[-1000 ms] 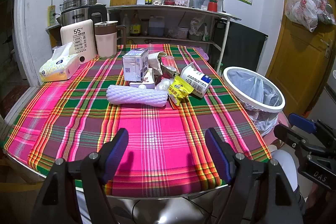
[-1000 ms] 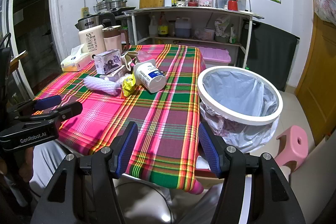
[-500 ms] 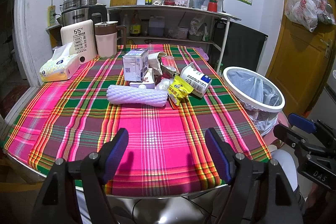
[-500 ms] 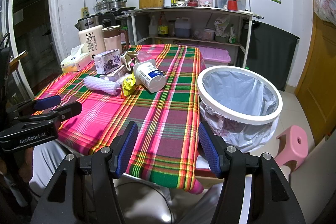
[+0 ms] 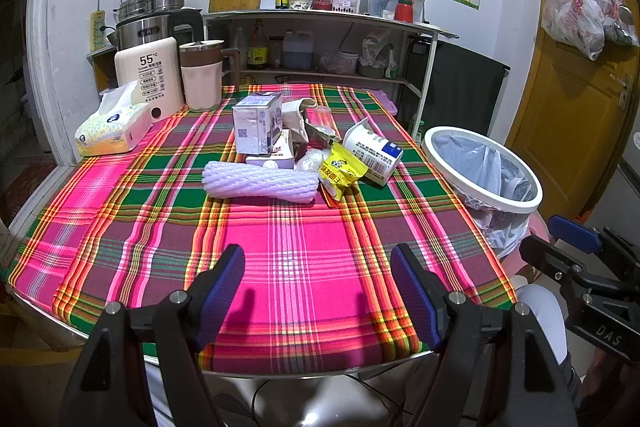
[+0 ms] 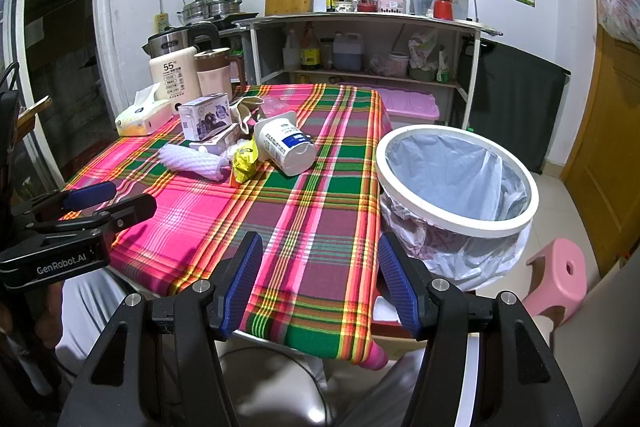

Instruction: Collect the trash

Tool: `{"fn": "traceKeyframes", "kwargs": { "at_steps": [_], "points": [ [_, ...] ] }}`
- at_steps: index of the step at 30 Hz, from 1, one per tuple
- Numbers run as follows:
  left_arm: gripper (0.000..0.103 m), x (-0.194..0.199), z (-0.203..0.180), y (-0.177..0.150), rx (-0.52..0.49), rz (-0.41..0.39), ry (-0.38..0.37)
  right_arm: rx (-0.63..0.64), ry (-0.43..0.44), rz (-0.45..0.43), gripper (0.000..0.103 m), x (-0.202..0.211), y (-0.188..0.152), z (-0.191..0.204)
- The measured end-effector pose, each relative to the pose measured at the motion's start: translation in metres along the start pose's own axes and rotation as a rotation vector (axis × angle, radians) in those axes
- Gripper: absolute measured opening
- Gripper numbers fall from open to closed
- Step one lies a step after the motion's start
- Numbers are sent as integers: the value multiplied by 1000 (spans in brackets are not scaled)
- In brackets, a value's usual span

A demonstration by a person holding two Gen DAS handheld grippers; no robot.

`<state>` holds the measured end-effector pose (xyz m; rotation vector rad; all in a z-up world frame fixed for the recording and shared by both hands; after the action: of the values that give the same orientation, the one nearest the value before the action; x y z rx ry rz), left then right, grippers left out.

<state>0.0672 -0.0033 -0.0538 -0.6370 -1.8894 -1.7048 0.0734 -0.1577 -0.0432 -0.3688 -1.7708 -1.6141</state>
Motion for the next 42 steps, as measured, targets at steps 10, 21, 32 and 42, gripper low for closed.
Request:
{"fn": "traceKeyframes", "kwargs": {
  "at_steps": [10, 21, 32, 42],
  "points": [
    [77, -6, 2, -2, 8, 12, -12, -2, 6, 12, 61, -8, -1, -2],
    [77, -29, 23, 1, 44, 42, -4, 2, 71, 52, 61, -44, 7, 9],
    [77, -59, 44, 19, 117, 75, -48, 72, 121, 51, 61, -89, 43, 20],
    [77, -90, 64, 35, 240, 104, -63, 182, 187, 102, 61, -140, 70, 26]
  ]
}}
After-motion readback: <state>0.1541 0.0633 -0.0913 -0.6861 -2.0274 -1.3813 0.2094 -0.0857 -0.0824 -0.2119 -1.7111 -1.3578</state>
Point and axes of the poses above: each gripper's, at about its wrist camera, not at the fingertips, and x roughly against the way its jaws point, z to its left, y to its top, the point moved 10 cm from there along -x, roughly the way its jaws point, and after that the axes turned 3 degrees about z, right-handed, at the moved point
